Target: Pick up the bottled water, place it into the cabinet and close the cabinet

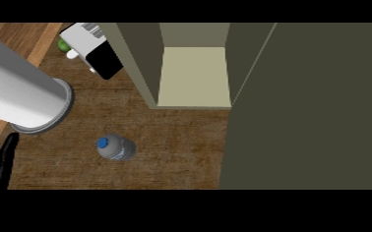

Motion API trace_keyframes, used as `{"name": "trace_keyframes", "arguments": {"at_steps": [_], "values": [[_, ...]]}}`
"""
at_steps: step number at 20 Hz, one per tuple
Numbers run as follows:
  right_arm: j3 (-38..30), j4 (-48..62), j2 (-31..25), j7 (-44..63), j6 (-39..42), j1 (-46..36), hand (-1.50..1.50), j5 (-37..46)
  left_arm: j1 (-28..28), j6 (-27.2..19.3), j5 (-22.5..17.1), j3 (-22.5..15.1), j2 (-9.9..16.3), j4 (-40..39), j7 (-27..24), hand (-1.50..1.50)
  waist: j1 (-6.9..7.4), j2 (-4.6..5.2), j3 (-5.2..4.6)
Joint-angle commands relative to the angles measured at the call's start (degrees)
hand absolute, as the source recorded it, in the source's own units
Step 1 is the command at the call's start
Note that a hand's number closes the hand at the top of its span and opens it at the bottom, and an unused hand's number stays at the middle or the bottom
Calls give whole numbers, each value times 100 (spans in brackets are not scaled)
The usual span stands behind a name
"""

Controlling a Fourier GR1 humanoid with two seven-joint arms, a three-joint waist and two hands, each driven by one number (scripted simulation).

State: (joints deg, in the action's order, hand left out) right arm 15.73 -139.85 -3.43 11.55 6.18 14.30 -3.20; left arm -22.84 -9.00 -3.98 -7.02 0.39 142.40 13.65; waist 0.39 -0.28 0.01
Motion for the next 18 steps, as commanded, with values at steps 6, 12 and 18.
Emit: {"name": "trace_keyframes", "arguments": {"at_steps": [6,12,18], "values": [[650,-784,90,703,-344,185,-150,430,-547,-199,42,-245,39,1413,680,-150,-6,-4,0],[1272,-953,103,767,-612,214,-150,898,-419,-183,-106,70,206,1301,668,-150,-25,-17,-5],[1298,-720,12,544,-742,216,-150,981,-386,-107,-183,207,268,858,554,-150,-39,1,-4]]}}
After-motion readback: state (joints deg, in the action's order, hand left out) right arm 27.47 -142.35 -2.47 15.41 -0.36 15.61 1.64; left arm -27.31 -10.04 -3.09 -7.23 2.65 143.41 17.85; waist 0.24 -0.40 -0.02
